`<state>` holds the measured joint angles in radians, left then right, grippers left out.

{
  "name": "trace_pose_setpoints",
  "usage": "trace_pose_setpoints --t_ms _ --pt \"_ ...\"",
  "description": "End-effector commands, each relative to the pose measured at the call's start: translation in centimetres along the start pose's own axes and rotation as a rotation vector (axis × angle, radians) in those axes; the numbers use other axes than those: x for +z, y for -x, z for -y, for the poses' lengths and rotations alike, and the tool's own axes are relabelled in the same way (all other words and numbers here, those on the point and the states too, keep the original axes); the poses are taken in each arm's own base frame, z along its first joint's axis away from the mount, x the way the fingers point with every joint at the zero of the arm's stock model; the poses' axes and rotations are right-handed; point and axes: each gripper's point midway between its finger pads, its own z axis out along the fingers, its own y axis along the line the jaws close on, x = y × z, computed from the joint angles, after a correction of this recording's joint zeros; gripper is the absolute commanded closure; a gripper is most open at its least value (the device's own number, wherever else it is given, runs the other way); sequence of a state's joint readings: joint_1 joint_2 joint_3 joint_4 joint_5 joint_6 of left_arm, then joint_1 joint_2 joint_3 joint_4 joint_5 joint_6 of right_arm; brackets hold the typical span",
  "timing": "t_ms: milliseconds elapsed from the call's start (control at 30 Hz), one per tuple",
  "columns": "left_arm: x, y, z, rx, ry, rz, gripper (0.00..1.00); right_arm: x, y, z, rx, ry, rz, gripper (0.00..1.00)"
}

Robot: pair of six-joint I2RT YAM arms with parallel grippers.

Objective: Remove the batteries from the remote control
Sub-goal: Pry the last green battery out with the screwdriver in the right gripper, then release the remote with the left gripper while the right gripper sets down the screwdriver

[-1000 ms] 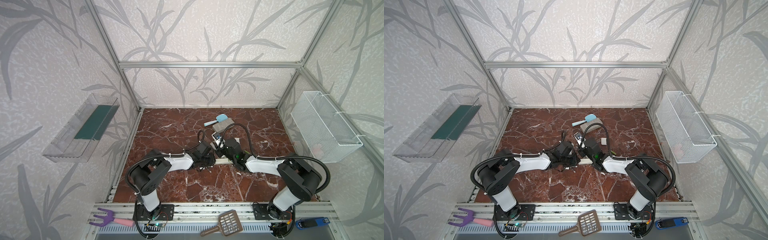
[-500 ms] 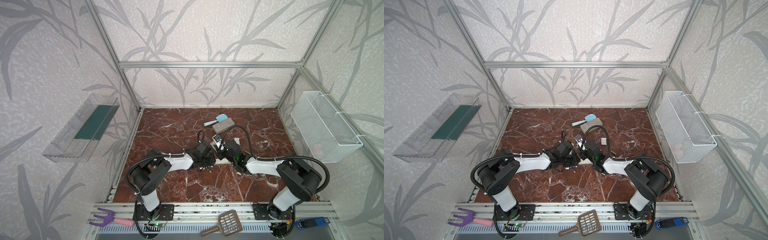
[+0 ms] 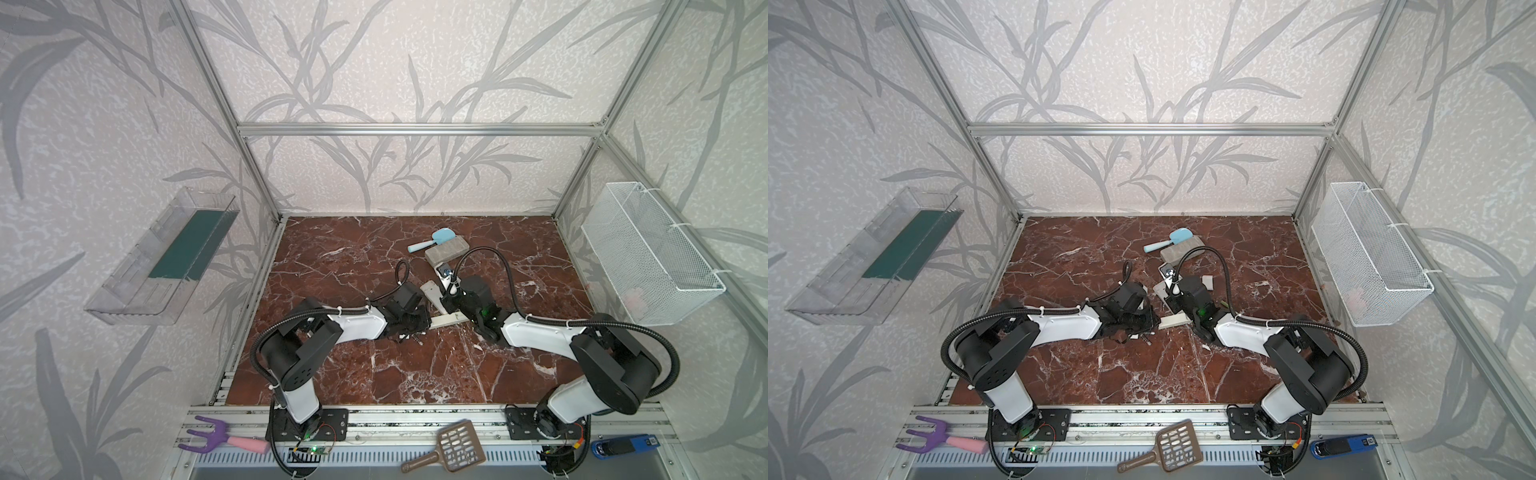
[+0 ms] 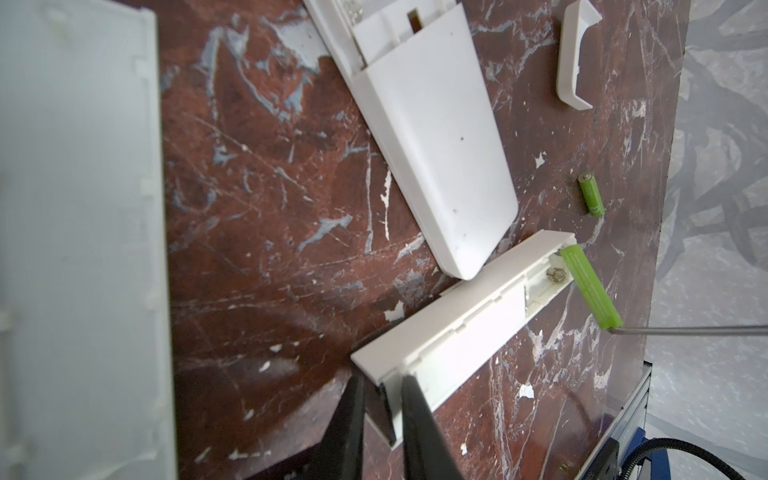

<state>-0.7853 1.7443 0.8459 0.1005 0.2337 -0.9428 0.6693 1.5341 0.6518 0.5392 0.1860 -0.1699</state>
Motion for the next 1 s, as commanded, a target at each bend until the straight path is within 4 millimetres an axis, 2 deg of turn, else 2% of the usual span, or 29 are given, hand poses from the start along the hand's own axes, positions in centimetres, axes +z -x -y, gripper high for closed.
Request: trace_pose_setpoints --t_ms 0,167,467,667,800,967 --pt "0.2 -2.6 -4.5 -0.023 0.147 -0.075 0.8 -0.6 0.2 0.7 -0.003 -0.02 0.003 1.0" --pt "0.0 -2.5 -4.4 -0.023 0.146 -0.071 0.8 -0.3 0.0 1.0 0.002 -0.033 -0.002 1.0" --pt "-0.2 -2.5 -4.5 -0.02 0.149 -0.068 0.8 0.8 -1.6 3.6 0.084 -0.092 -0.033 1.0" --pt "-0.3 -2.5 -4.4 -0.02 0.148 -0.066 0.8 1.4 -2.3 4.2 0.147 -0.095 -0.06 1.0" --pt "-0.3 -2.6 -4.5 -0.02 0.152 -0.069 0.8 1.1 -2.9 5.0 0.219 -0.108 -0.065 1.0" --pt "-0.4 -2.4 -4.3 -0.015 0.152 -0.07 0.81 0.0 -3.0 7.1 0.283 -0.176 -0.077 1.0"
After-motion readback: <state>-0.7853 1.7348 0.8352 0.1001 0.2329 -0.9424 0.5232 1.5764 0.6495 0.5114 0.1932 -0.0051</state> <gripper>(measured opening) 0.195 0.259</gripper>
